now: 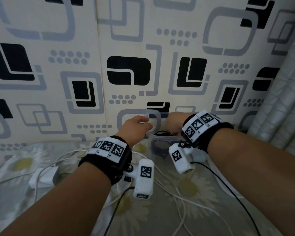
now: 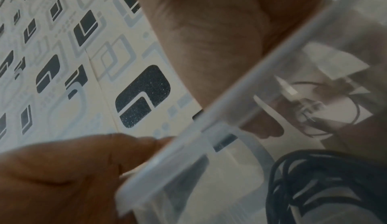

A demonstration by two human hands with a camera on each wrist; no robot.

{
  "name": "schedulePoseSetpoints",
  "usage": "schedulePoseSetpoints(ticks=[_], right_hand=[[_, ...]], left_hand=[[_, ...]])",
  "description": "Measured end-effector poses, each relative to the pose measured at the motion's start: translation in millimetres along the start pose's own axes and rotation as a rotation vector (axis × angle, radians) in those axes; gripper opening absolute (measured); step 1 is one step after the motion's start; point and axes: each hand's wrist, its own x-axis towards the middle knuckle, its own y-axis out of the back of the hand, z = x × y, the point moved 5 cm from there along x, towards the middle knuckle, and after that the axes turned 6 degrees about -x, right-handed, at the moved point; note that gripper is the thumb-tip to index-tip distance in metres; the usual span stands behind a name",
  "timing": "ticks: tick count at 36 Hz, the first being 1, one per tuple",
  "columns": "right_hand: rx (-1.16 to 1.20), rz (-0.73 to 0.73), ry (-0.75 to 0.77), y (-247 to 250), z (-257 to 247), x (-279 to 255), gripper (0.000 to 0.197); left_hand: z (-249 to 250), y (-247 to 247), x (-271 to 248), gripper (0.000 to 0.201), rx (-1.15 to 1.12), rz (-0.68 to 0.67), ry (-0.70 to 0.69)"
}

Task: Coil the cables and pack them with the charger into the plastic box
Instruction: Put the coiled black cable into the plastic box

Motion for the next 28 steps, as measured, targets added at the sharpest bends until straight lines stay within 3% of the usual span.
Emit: schedulePoseSetpoints(ticks=[4, 8, 12, 14, 18, 24, 28], right_hand=[[-0.168, -0.102, 0.038, 2, 4, -11, 0.018], [-0.289, -0.051, 0.103, 1, 11, 8, 0.028], [-0.125, 0.032, 0.025, -2, 18, 12, 0.033], [-0.113, 0.102, 0.049, -2, 16, 11, 0.036], [-0.069, 0.108, 0.076, -1, 15, 11, 0.035], [-0.323, 0.164, 0.148, 1, 11, 18, 0.035], [-0.342, 0.167, 0.114, 4, 5, 20, 0.033]], left_hand=[[1, 1, 0, 0.035, 0.002, 0.004, -0.003], [2, 1, -1, 0.035, 0.005, 0.006, -0.006], [3, 0, -2, 0.035, -0.007, 0.005, -0.005], [4, -1, -3, 0.036, -0.005, 0.003, -0.009], [6, -2, -5, 0.036, 0.0, -0.002, -0.009], [8, -1, -7, 0.036, 0.021, 0.003, -0.007], [9, 0, -8, 0.036, 0.014, 0.006, -0.008]])
